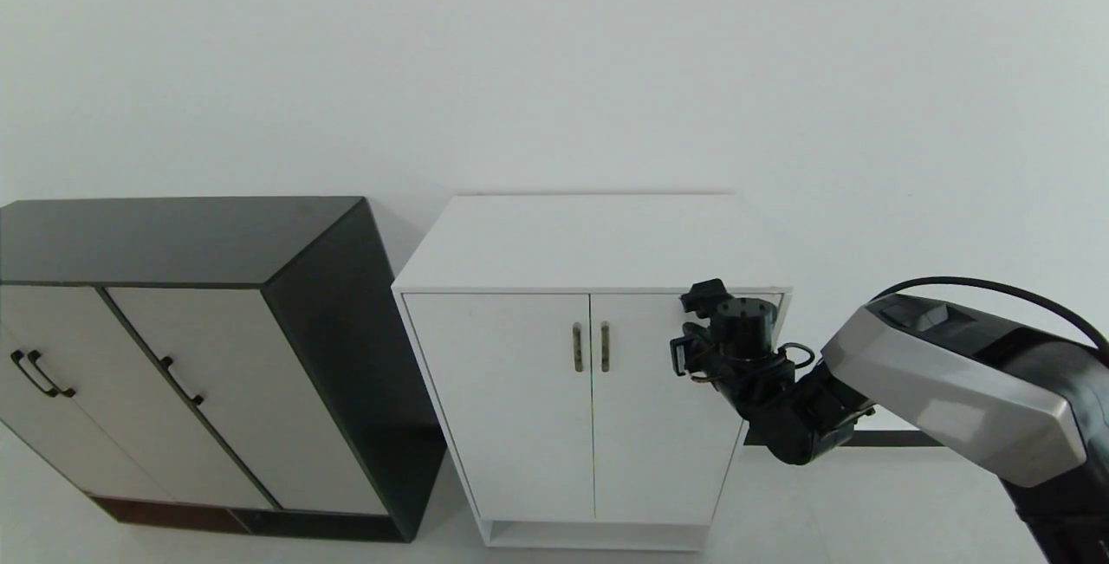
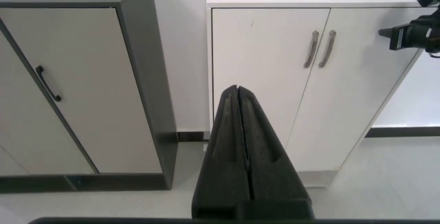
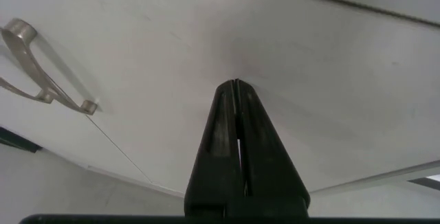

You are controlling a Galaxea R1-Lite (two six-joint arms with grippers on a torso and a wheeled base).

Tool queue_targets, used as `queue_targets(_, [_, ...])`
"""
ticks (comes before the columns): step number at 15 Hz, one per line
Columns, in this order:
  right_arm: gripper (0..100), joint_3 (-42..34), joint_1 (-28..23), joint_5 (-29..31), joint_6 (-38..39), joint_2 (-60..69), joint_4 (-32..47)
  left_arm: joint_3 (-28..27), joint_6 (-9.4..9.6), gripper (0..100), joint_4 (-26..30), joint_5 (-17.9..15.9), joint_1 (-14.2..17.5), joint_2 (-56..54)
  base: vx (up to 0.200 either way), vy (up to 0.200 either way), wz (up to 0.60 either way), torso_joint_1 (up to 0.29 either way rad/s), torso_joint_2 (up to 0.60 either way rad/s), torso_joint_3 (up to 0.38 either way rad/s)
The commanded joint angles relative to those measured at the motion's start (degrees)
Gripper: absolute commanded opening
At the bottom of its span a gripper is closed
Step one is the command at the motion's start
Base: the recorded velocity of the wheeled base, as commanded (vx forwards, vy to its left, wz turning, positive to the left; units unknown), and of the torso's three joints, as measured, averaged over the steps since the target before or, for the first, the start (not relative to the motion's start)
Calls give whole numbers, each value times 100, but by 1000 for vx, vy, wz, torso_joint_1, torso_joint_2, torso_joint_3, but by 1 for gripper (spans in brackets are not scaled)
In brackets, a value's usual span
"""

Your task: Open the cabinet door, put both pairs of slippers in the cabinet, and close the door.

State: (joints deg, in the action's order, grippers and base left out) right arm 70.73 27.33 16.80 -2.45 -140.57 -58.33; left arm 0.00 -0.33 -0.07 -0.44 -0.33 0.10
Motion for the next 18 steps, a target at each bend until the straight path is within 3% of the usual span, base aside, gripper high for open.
queue_targets(1, [0, 64, -44, -1, -1, -32, -12, 0, -2, 0, -1, 0, -2, -1, 0, 0, 0, 0, 0, 0])
queue_targets(8, [0, -191, -70, 16, -1, 74, -29, 0, -2, 0, -1, 0, -2, -1, 0, 0, 0, 0, 0, 0])
queue_targets(14, [0, -3171, -132, 157, -1, 2728, -486, 0, -2, 0, -1, -9, -2, -1, 0, 0, 0, 0, 0, 0])
queue_targets(18, [0, -4928, -826, 403, -45, 4503, -460, 0, -2, 0, -1, -9, -2, -1, 0, 0, 0, 0, 0, 0])
